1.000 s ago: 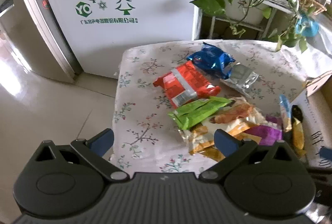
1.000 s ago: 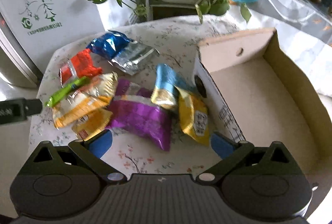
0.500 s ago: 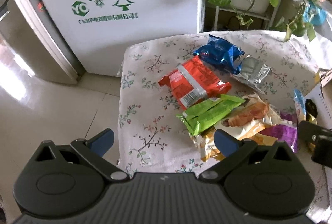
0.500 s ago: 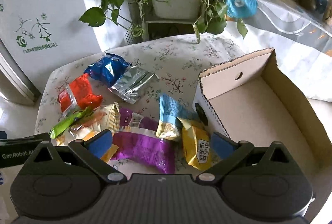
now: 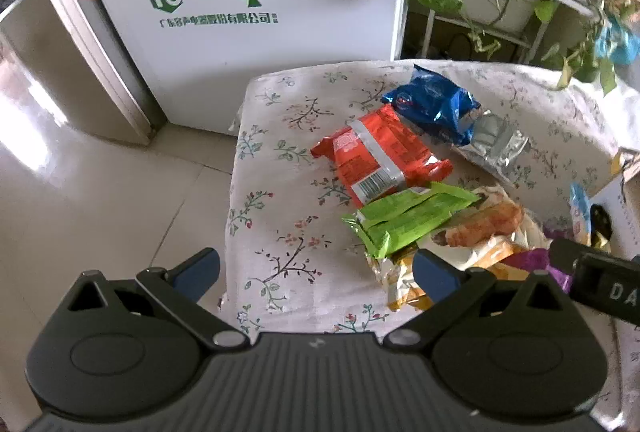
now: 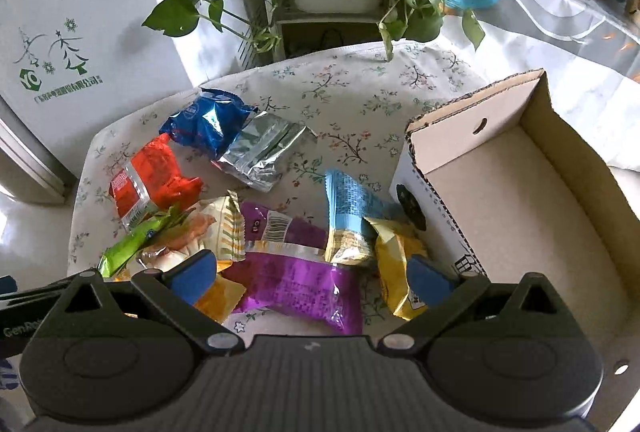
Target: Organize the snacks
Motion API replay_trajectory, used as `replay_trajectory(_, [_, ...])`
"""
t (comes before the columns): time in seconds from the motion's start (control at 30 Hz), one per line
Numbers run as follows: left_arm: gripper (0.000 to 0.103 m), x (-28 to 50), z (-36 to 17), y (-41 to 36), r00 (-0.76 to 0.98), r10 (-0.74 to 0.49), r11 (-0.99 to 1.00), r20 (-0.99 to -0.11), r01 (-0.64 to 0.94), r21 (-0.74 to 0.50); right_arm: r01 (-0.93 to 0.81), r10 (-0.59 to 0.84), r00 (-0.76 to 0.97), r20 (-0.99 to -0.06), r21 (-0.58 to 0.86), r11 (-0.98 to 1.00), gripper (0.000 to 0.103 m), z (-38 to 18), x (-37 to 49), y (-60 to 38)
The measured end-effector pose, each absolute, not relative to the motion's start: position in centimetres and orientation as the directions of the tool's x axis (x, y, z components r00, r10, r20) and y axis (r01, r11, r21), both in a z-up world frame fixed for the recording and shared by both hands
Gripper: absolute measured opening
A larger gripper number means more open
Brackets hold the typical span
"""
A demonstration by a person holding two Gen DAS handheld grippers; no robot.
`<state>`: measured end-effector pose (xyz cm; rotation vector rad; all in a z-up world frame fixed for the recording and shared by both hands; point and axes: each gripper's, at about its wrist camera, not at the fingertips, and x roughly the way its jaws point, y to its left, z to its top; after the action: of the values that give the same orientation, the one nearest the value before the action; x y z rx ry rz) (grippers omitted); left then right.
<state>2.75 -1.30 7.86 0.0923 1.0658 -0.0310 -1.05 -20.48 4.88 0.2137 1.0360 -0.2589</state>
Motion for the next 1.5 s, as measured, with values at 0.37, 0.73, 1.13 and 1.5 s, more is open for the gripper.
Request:
replay_trajectory(0.37, [0.101, 2.4, 7.9, -1.7, 0.494, 0.006, 0.996, -0.87, 0.075, 0.049, 0.291, -0.158, 0.467, -0.87, -0.017, 0.956, 0.103, 4.9, -0.7, -19.8])
replay_trajectory(0.73, [0.101, 2.1, 8.1, -2.2, 0.52, 0.036, 0.994, -0.853, 0.07, 0.085, 0.292, -0.162, 0.466, -0.87, -0.021, 0.956, 0.103, 4.9, -0.7, -19.8])
replay_trajectory(1.13, [0.1, 2.0, 8.1, -2.8, 0.523, 0.041, 0.994, -0.851, 0.066, 0.088, 0.297, -0.175, 0.461, -0.87, -0.035, 0.954, 0.103, 5.1, -0.9, -20.2])
replay_trajectory(1.5, [0.1, 1.8, 8.2, -3.3, 0.518, -0.004, 0.996, -0.855, 0.076, 0.041, 0.295, -0.152, 0.458, -0.876, -0.012, 0.955, 0.103, 5.3, -1.0, -21.2])
